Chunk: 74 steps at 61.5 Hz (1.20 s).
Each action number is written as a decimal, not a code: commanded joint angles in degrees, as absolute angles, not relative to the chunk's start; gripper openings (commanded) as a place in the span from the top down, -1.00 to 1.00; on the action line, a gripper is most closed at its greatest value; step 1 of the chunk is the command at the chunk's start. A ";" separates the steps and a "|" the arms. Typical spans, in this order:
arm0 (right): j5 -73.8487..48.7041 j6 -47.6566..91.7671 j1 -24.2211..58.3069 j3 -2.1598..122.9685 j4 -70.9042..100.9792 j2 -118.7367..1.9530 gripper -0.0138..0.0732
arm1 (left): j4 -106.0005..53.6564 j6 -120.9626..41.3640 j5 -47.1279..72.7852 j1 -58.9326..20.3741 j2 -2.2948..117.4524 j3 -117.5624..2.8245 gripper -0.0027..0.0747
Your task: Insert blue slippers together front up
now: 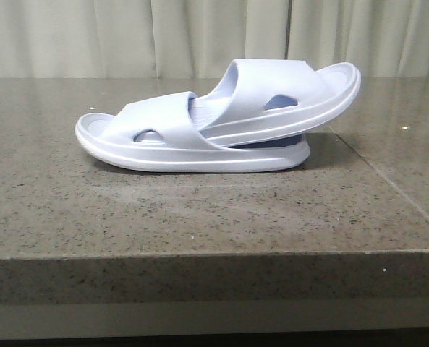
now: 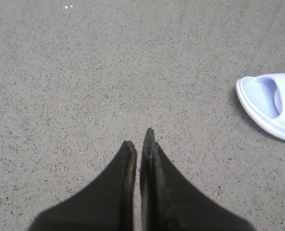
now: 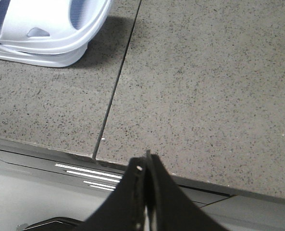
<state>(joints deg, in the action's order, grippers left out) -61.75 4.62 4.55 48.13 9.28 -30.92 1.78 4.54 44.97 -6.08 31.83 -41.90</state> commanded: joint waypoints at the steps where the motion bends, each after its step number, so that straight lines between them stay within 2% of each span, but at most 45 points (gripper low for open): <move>1: -57.90 4.42 4.49 49.38 9.98 -31.12 0.85 | 1.73 5.10 39.39 -6.59 31.97 -43.43 0.98; 46: -57.93 4.42 4.49 49.38 9.98 -31.12 0.84 | 1.21 4.99 39.06 -6.35 31.47 -43.19 0.98; 55: -57.93 4.42 4.49 49.38 9.98 -31.12 0.84 | -0.38 5.09 30.68 -3.92 27.31 -37.97 0.98; 61: -57.93 4.42 4.49 49.38 9.98 -31.12 0.84 | -1.09 5.09 21.49 -2.30 22.26 -30.53 0.98; 74: -57.93 4.42 4.49 49.38 9.98 -31.12 0.84 | -1.23 5.09 10.31 -1.94 9.83 -15.28 0.98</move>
<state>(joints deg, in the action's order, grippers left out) -61.75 4.62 4.55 47.99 9.53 -30.92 -0.64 4.54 19.52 -1.94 13.16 -18.23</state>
